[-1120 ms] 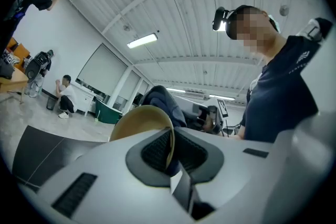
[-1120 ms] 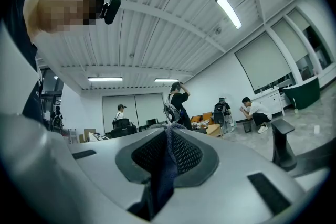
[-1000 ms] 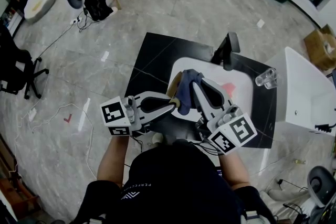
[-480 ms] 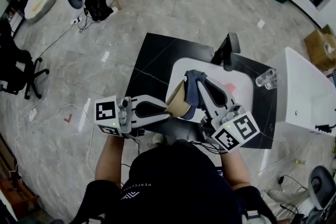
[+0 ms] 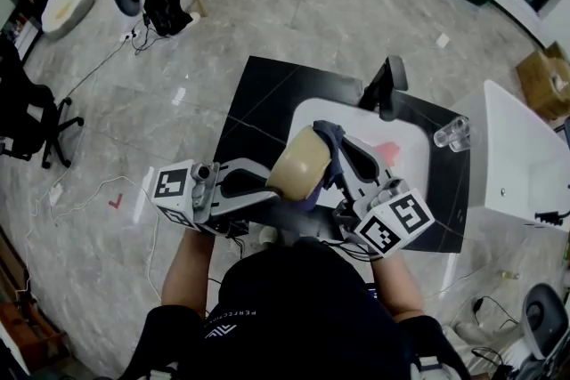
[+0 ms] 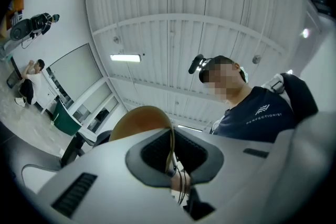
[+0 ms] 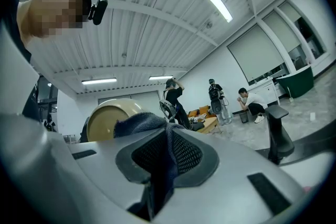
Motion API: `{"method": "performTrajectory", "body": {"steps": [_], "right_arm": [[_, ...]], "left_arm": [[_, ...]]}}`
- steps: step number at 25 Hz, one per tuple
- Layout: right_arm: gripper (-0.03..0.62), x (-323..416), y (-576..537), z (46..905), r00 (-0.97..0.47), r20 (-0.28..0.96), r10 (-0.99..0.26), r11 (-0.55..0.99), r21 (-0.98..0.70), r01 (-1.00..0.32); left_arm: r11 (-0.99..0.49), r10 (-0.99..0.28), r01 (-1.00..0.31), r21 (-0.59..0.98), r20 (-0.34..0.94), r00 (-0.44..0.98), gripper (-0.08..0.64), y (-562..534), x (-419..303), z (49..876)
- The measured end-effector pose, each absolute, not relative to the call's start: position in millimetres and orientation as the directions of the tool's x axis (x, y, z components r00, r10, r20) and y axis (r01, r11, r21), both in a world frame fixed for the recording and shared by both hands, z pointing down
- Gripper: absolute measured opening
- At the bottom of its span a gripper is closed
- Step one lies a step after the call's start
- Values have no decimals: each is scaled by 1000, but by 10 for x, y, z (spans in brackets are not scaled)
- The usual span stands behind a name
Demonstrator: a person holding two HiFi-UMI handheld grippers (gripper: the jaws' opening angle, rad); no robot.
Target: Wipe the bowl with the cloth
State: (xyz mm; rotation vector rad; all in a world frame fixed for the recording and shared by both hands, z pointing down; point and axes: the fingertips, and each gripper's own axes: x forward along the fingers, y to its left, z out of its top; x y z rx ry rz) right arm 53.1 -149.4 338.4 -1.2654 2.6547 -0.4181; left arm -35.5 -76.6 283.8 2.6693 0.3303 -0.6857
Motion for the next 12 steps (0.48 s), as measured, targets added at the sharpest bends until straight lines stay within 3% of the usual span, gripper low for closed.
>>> {"method": "performTrajectory", "body": {"steps": [12], "right_arm": [[57, 440, -1440, 3486, -640, -12, -768, 606, -337, -721]], "left_arm": [[-936, 28, 212, 282, -542, 840, 20, -923, -306, 2672]]}}
